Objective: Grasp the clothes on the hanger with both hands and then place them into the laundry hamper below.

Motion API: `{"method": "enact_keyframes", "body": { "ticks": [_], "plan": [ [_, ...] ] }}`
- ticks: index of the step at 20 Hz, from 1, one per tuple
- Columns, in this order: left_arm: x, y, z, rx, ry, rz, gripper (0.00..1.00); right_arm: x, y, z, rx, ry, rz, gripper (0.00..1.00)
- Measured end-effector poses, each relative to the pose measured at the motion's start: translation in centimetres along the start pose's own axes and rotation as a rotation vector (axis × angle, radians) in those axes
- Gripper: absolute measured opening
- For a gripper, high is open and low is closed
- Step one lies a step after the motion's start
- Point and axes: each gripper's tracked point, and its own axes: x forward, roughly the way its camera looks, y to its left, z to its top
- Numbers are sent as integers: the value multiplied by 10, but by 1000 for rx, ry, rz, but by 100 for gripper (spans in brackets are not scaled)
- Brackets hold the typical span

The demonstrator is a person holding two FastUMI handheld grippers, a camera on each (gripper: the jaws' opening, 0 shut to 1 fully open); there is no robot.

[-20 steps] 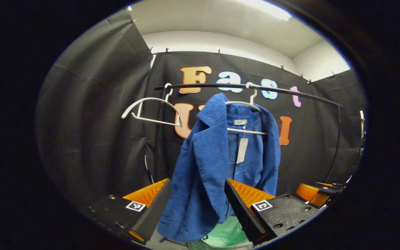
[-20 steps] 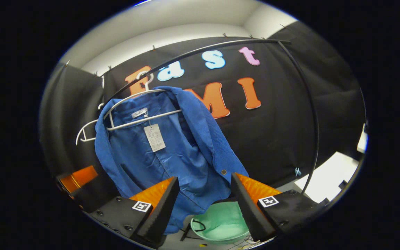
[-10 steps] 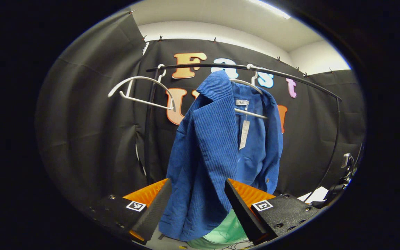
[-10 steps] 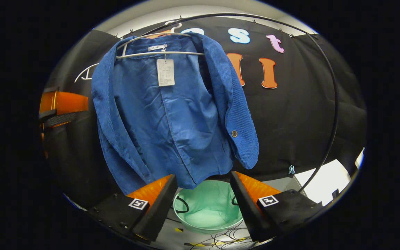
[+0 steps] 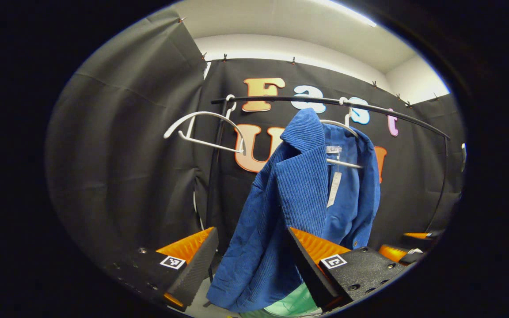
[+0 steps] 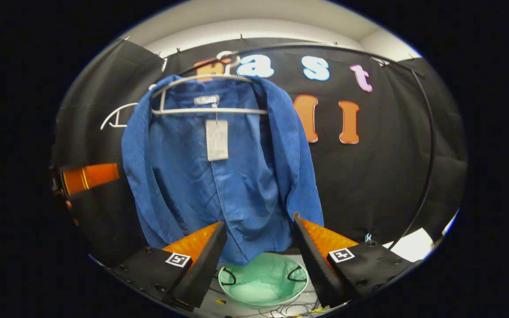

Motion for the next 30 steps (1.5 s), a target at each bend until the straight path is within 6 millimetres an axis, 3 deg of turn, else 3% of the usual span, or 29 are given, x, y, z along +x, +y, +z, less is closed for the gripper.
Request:
{"method": "enact_keyframes", "body": {
  "ticks": [2,4,6,8,15,19,20,22,23,26,27,29,30],
  "plan": [
    [-5,-4,8,4,-18,27,99,-11,-7,31,30,-34,26,98],
    [-9,-17,16,25,-23,41,96,-11,-17,48,81,-21,51,99],
    [-9,-33,28,47,-29,55,94,-6,-32,67,89,-32,82,100],
    [-11,-47,42,63,-59,85,98,1,-43,80,62,-72,111,100],
    [-7,-84,57,54,-77,171,96,46,-71,96,64,-63,217,100],
    [2,-91,64,66,-82,221,94,69,-92,108,82,-77,252,100],
    [5,-93,66,70,-89,231,94,75,-99,108,79,-81,254,93],
    [12,-94,67,87,-96,260,98,85,-109,104,78,-70,265,93],
    [15,-96,66,91,-93,268,94,90,-114,101,83,-56,266,94],
    [22,-105,63,85,-88,267,96,104,-129,99,87,-48,265,94],
    [26,-106,62,85,-86,268,94,108,-132,101,85,-56,263,100],
    [35,-105,59,90,-75,270,94,119,-138,101,69,-59,254,92],
    [40,-104,57,92,-69,274,94,125,-139,100,63,-57,251,99]
  ]
}}
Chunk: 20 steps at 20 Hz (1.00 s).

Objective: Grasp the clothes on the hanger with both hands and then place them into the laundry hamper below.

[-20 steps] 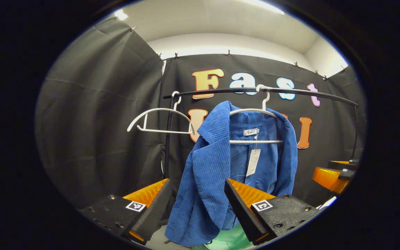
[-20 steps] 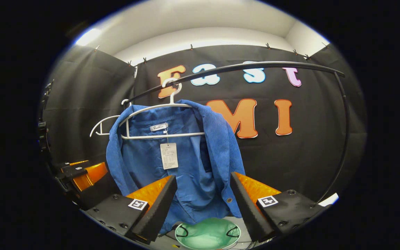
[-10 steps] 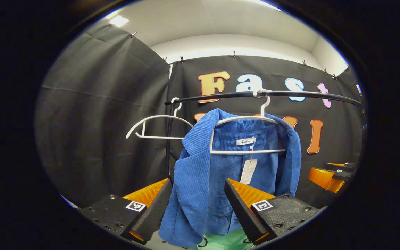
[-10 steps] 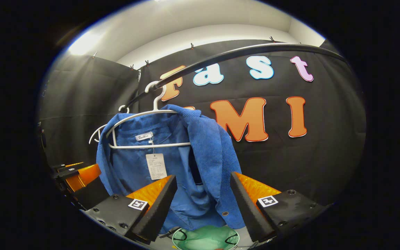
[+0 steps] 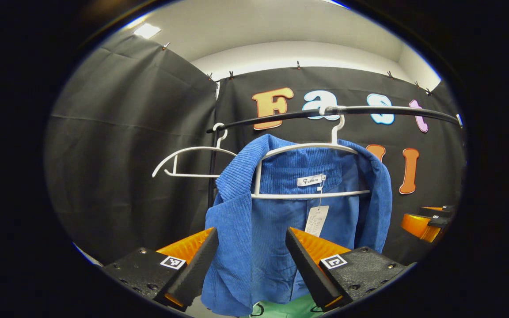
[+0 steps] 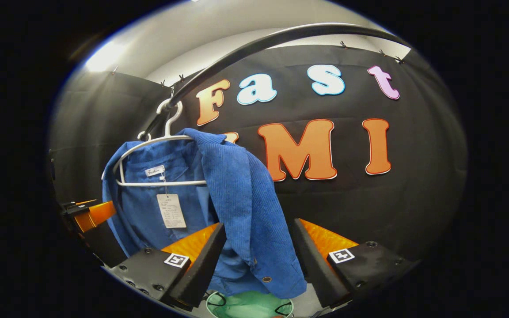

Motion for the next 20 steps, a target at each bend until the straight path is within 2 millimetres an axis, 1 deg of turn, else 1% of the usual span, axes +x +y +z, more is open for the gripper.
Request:
{"method": "enact_keyframes", "body": {
  "ticks": [1,5,8,9,11,12,13,15,16,17,18,19,20],
  "plan": [
    [5,-1,-1,2,4,2,96,4,-1,0,0,2,-1,99],
    [12,-1,-2,3,9,-6,95,17,-3,-7,10,13,4,100],
    [29,3,-9,4,16,-12,94,27,-3,-10,17,12,7,99],
    [34,6,-10,6,24,-12,96,30,-4,-8,16,8,4,99],
    [41,5,-14,3,34,-19,96,35,-5,-6,22,4,-4,99],
    [45,7,-15,2,35,-27,94,36,-2,-6,38,2,7,99],
    [47,8,-17,5,35,-33,94,39,8,-5,66,-3,38,99],
    [52,12,-20,15,43,-41,95,36,28,-2,108,-15,111,97],
    [55,14,-23,13,51,-52,96,36,37,-1,108,-25,142,88],
    [57,15,-24,9,59,-66,96,36,41,-1,94,-36,156,88],
    [58,17,-23,9,64,-76,92,39,42,-2,70,-43,148,88],
    [59,20,-22,10,64,-88,88,42,44,-4,52,-48,135,97],
    [60,23,-20,11,60,-98,81,45,44,-6,47,-51,124,97]
  ]
}}
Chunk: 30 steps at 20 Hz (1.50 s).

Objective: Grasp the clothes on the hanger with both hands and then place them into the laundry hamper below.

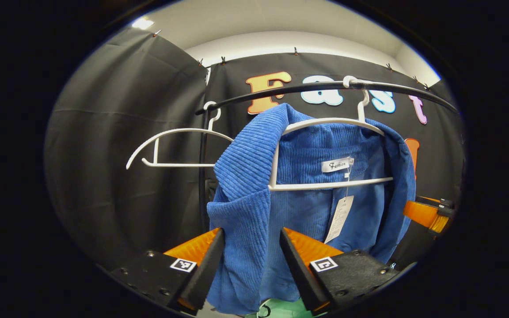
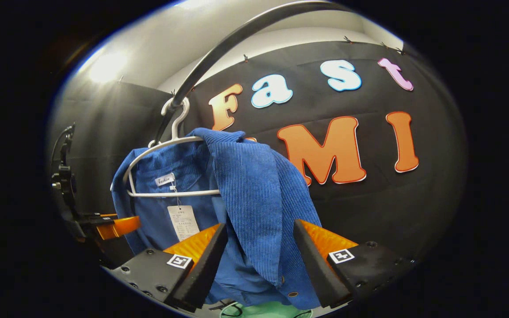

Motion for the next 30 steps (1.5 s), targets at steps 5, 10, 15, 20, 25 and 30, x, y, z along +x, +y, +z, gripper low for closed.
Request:
{"method": "enact_keyframes", "body": {
  "ticks": [5,10,15,20,25,30],
  "plan": [
    [12,24,6,-9,0,-32,28,21,2,-6,87,4,-13,70],
    [16,32,22,-42,14,-107,1,24,10,1,241,-4,46,17],
    [20,61,57,-90,-31,-128,2,21,1,42,468,-75,132,13],
    [30,85,82,-90,-80,-119,2,19,-22,72,592,-166,156,11],
    [45,101,92,-140,-105,-110,0,27,-42,71,659,-175,125,7],
    [62,111,82,-149,-80,-114,2,30,-57,76,673,-192,112,7]
  ]
}}
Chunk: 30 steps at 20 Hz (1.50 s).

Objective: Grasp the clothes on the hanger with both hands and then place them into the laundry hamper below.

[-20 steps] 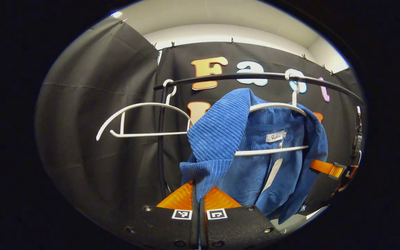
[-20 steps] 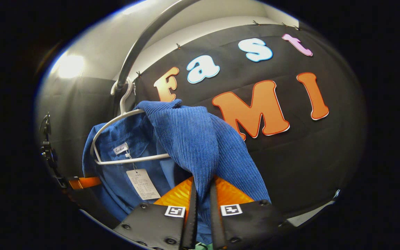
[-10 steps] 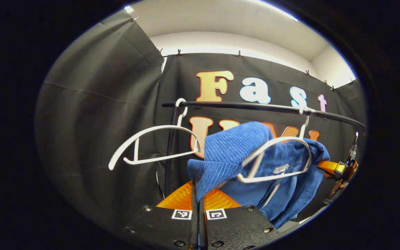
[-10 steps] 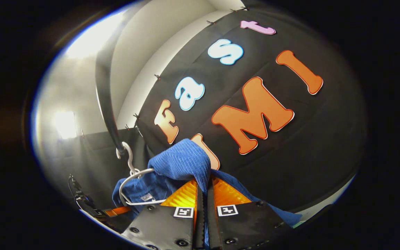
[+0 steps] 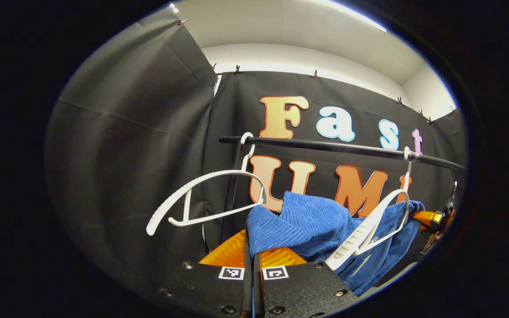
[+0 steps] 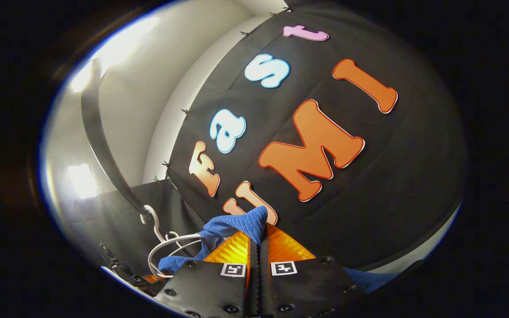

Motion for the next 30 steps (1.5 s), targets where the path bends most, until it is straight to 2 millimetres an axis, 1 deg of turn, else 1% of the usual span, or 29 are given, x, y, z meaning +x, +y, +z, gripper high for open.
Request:
{"method": "enact_keyframes", "body": {
  "ticks": [3,4,7,9,11,16,19,24,28,30],
  "plan": [
    [2,5,-14,-18,32,-2,2,-1,-8,2,0,-1,-14,7],
    [3,8,-20,-21,43,-2,0,0,-12,2,-3,1,-23,7],
    [5,9,-37,-54,74,-13,0,0,-29,-6,-18,22,-70,7],
    [4,10,-48,-51,97,-11,2,-5,-36,-12,-21,37,-91,7],
    [2,11,-58,-30,117,-9,2,-7,-43,-15,-35,41,-113,7],
    [-8,6,-76,-50,163,-17,2,-18,-58,-27,-90,74,-172,7],
    [-14,-6,-85,-37,176,-32,2,-28,-60,-35,-120,93,-198,7],
    [-25,-43,-107,-17,219,-102,2,-45,-66,-53,-148,140,-230,7],
    [-36,-71,-124,-1,259,-157,2,-57,-61,-65,-160,163,-231,7],
    [-42,-84,-128,-3,272,-183,2,-62,-57,-70,-161,171,-230,7]
  ]
}}
